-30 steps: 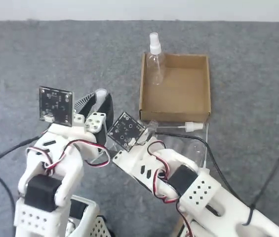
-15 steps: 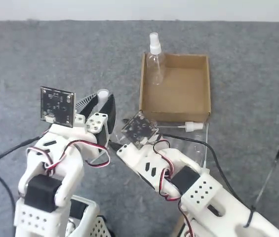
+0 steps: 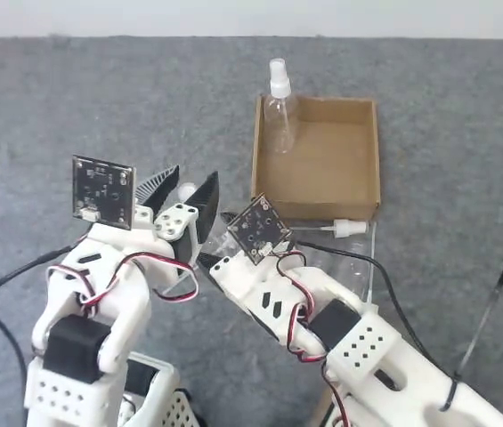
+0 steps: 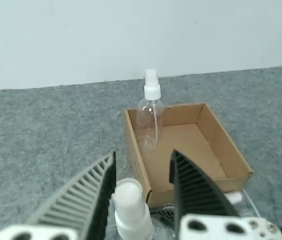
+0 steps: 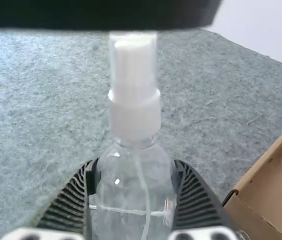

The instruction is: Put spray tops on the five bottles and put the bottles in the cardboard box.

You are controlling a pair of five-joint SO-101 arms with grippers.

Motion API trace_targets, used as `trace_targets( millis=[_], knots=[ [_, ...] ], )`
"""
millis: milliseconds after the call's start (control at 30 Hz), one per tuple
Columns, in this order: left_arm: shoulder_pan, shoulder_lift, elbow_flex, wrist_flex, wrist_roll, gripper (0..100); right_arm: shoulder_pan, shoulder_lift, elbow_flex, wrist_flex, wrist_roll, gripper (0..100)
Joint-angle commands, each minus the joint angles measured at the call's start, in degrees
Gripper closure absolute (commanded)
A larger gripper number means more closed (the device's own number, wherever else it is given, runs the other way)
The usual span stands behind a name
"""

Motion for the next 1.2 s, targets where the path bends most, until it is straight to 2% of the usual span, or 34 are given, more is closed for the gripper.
trace_targets(
  millis=[0, 233, 333, 600, 767, 900, 1167],
  knots=[
    [-0.4, -0.9, -2.4, -1.1, -0.6, 83, 0.6, -1.4, 0.2, -1.9, -0.7, 99.3],
    [-9.2, 4.9, -7.4, -1.1, -2.5, 89, 0.7, -1.5, 0.4, -1.9, -0.7, 99.3],
    [-8.5, 9.2, -7.7, -0.4, -7.2, 90, 0.8, -1.5, 0.4, -1.9, -0.7, 99.3],
    [-8.0, 6.9, -6.2, 0.3, -7.5, 90, 0.8, -1.5, 0.4, -1.8, -0.7, 99.3],
    [-3.6, 6.9, -1.1, -0.9, -9.0, 90, 0.8, -1.5, 0.4, -1.8, -0.7, 99.3],
    [-3.1, 6.9, 2.3, -3.4, -9.1, 90, 0.8, -1.8, 0.4, -1.6, -0.7, 99.3],
    [-2.6, 7.0, 2.6, -4.9, -8.8, 90, 0.7, -10.1, 3.2, -0.6, -0.7, 99.3]
  ],
)
